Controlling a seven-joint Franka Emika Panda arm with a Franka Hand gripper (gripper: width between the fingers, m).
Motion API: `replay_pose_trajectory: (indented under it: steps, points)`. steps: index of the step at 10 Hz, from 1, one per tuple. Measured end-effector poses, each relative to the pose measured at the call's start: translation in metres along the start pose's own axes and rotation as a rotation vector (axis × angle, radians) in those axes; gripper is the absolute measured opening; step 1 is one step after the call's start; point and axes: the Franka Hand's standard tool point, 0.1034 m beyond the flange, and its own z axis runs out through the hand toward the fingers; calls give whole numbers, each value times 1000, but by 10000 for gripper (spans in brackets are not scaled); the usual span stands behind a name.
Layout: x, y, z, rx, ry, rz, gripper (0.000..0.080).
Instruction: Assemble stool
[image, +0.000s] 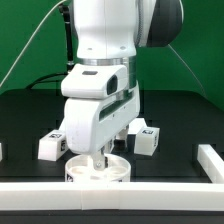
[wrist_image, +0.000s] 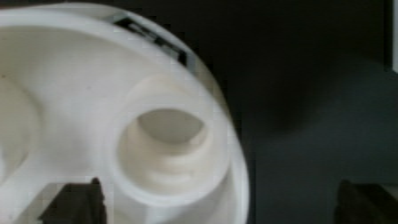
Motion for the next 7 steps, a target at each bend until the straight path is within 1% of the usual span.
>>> replay_pose_trajectory:
  steps: [1, 3, 4, 5, 6, 7]
  points:
    - [0, 0, 3, 0, 1, 0, 650]
    - [-2, -3, 11, 10, -3, 2, 650]
    - [-1, -2, 11, 8, -2, 2, 631]
    - [-1, -2, 11, 8, -2, 2, 504]
    - [-1, -3, 11, 8, -2, 2, 504]
    - [-1, -3, 11, 9, -2, 2, 331]
